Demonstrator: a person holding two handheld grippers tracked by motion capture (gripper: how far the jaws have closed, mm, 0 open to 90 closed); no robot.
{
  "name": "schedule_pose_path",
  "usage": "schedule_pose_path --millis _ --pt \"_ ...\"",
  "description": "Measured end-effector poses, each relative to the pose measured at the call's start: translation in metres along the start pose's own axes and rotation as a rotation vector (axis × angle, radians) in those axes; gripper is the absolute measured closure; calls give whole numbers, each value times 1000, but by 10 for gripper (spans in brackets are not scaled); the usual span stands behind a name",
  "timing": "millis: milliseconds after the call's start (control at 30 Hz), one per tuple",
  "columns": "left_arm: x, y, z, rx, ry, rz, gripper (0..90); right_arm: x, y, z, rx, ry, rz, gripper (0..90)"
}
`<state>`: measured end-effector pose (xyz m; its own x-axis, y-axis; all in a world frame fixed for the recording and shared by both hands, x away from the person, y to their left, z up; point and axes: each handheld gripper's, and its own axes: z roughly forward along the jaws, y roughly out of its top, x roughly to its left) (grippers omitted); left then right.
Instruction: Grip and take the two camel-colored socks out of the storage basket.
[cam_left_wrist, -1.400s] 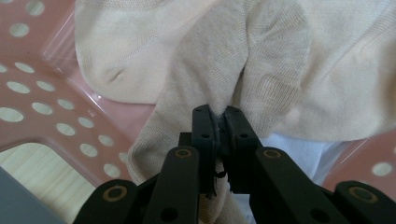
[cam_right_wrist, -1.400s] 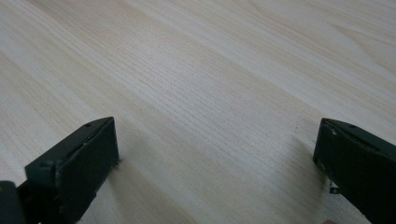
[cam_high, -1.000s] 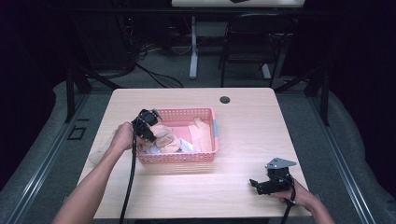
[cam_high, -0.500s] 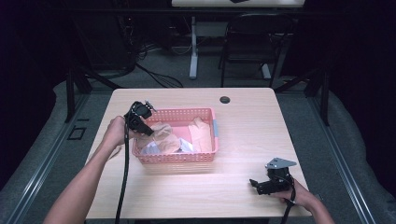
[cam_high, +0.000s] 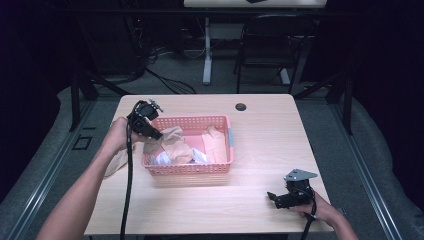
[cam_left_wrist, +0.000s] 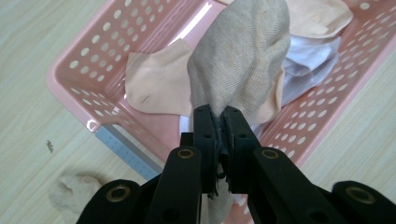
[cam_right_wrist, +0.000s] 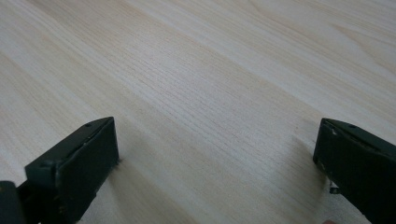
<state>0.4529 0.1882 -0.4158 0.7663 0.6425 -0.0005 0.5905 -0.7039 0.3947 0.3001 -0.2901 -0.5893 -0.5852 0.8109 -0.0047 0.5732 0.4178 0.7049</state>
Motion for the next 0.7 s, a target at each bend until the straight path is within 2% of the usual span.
schedule_pose_path --millis 367,700 --pt "0 0 -29 -33 12 10 854 0 0 0 0 0 0 0" --pt "4 -12 -58 -68 29 5 855 0 0 0 0 0 0 0"
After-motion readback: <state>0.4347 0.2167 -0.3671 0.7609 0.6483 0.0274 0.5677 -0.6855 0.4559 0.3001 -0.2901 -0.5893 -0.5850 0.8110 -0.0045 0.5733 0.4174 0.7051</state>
